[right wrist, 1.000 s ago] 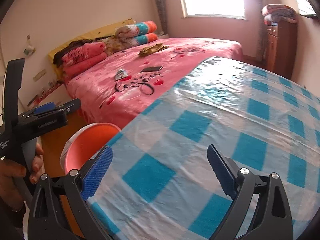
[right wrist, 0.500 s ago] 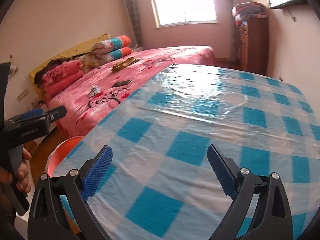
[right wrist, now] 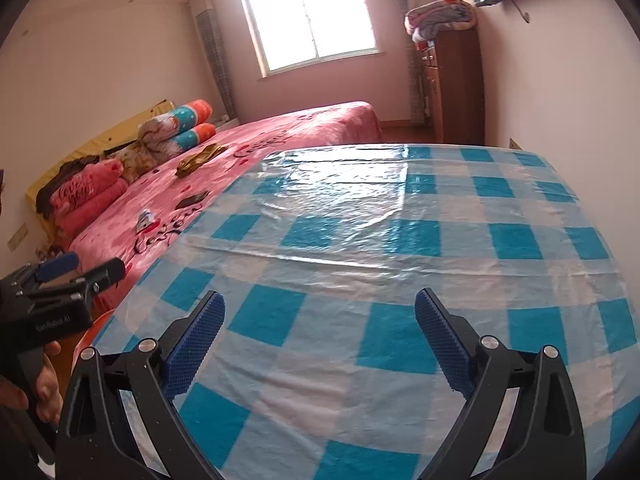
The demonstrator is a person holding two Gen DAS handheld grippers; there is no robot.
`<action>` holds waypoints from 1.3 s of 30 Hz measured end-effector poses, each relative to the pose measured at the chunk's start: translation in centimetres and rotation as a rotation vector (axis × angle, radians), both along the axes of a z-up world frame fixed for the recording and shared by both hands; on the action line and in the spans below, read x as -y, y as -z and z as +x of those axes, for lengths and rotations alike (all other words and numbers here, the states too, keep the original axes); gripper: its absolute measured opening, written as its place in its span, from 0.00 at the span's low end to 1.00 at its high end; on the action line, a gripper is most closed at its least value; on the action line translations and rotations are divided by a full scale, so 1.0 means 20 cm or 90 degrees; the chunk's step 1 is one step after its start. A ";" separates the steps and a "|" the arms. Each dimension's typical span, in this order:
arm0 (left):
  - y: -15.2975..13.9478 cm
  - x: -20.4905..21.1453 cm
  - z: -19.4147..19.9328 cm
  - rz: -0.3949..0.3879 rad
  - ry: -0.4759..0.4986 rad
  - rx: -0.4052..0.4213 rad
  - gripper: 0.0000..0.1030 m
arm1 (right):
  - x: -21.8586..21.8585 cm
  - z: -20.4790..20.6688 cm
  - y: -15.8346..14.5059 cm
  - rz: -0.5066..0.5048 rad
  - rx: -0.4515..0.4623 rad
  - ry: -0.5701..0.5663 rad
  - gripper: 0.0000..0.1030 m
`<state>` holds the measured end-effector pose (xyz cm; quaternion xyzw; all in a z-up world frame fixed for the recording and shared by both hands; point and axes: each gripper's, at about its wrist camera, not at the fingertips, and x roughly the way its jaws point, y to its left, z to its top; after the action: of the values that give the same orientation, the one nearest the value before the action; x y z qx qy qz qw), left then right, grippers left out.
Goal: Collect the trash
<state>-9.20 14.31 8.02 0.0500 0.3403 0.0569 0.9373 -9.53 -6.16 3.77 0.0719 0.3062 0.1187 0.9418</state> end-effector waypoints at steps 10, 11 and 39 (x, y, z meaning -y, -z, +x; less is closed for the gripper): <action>0.04 0.18 0.06 0.000 0.041 -0.006 0.94 | 0.18 0.02 0.01 0.004 0.006 0.056 0.92; 0.04 0.20 0.06 0.000 0.045 -0.006 0.94 | 0.20 0.02 0.01 0.005 0.006 0.060 0.92; 0.09 0.69 0.18 -0.011 0.158 -0.008 0.94 | 0.61 0.00 -0.01 -0.035 0.064 0.215 0.92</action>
<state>-5.65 0.60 6.29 0.0844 0.3377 -0.0627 0.9354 -9.63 -18.32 3.94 0.0901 0.2456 -0.0461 0.9641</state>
